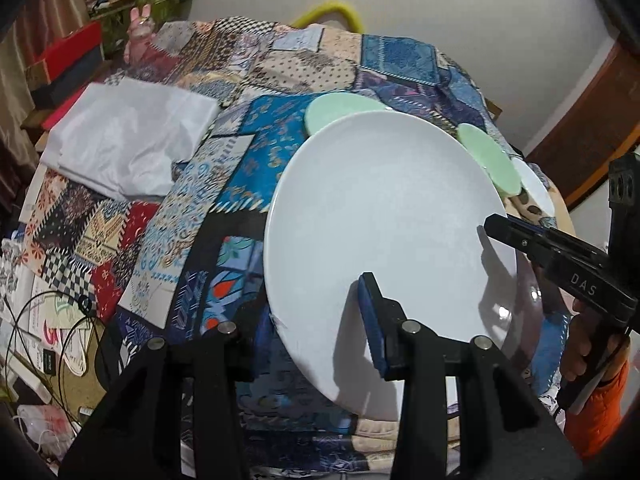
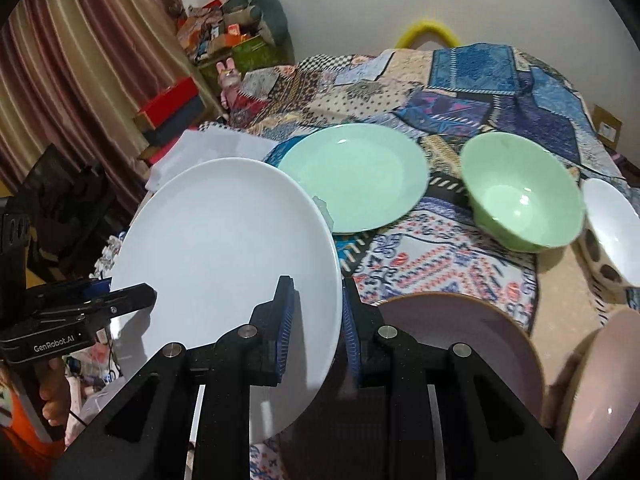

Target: Organize plates and bowls

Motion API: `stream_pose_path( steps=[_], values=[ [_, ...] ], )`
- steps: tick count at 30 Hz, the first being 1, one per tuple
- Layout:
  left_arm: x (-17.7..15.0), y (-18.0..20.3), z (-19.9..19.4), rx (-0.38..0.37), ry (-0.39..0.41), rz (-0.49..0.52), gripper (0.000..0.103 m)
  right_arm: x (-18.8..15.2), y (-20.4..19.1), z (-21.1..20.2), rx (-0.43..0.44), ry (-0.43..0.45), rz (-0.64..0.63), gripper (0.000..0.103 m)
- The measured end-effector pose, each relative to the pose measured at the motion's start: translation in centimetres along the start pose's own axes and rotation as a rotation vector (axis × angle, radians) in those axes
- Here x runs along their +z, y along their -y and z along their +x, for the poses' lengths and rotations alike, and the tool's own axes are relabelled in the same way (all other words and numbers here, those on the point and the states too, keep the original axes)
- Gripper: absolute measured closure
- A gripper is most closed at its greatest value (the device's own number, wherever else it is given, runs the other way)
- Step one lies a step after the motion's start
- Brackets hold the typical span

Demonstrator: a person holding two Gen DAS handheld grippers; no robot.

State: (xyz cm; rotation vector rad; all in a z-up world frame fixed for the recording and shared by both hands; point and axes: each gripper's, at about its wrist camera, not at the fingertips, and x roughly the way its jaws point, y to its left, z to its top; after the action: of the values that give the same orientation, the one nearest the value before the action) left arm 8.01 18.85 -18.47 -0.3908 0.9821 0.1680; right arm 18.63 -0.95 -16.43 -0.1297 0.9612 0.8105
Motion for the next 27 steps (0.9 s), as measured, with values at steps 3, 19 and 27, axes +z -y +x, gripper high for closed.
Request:
stream_pose_path(
  steps=[3,19,27],
  values=[
    [0.2,1.3,-0.3,-0.014,0.006,0.022,0.063,-0.4,0.8,-1.1,-0.014,0.014,0.016,0.081],
    [-0.1,7.5,0.4,-0.057,-0.012,0.134,0.063,-3.5,4.8,-4.9,-0.072,0.054,0.123,0.081],
    [-0.8,9.4,3.3,-0.08,-0.079,0.163,0.063,-5.9,7.1,-4.9,-0.092,0.036,0.197,0.081]
  ],
)
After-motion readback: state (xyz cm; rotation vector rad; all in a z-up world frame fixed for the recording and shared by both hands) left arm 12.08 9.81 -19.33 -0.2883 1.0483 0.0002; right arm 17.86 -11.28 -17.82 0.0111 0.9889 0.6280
